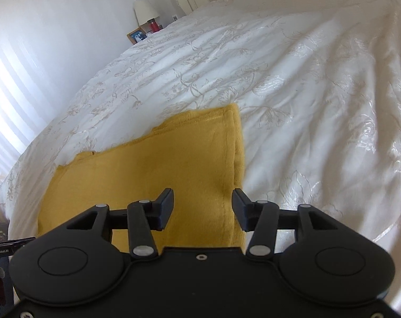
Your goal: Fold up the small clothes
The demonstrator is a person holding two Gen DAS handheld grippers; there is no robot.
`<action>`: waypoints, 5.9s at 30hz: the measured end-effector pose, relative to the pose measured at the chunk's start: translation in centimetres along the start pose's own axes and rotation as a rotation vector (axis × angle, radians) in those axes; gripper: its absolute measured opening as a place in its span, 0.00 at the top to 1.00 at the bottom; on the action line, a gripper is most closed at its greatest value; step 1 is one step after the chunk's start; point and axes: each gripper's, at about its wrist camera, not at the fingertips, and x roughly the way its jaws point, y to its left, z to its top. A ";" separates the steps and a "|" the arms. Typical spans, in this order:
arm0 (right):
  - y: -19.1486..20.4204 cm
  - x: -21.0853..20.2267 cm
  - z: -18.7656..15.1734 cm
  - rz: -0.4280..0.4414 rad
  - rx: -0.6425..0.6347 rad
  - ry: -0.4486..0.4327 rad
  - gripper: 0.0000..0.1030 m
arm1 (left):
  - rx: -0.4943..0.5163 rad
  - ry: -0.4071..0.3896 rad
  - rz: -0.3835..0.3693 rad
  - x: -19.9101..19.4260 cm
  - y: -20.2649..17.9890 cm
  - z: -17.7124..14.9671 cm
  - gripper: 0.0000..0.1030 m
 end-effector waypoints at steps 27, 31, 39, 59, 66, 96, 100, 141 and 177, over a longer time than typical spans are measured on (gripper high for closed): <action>0.5 2.1 -1.9 -0.120 -0.060 0.313 0.88 | 0.023 0.097 0.033 0.0 1.1 -2.2 0.93; -0.4 1.4 -1.8 -0.093 -0.005 0.297 0.73 | 0.041 0.089 0.074 -0.9 0.3 -1.9 0.85; -2.2 -0.8 -0.7 -0.037 0.119 0.118 0.07 | 0.004 -0.066 0.042 -4.6 -2.5 -0.4 0.24; -2.8 1.0 -0.2 -0.027 0.098 -0.022 0.01 | 0.040 -0.057 0.138 4.5 -12.4 6.2 0.08; -4.1 2.2 -0.4 -0.013 0.162 0.012 0.01 | 0.072 -0.024 0.200 7.9 -14.0 7.4 0.08; -4.4 3.8 -1.2 -0.023 0.176 0.072 0.00 | 0.122 0.010 0.312 14.0 -14.3 5.8 0.00; -3.7 4.1 -1.2 -0.052 0.124 0.084 0.00 | 0.130 0.003 0.317 14.0 -14.5 5.7 0.00; -5.5 8.8 3.5 0.115 0.203 0.044 0.00 | 0.094 0.070 0.373 16.7 -14.2 11.3 0.07; -5.8 8.2 2.8 0.291 0.239 0.071 0.00 | 0.065 -0.013 0.214 3.7 -12.8 0.0 0.10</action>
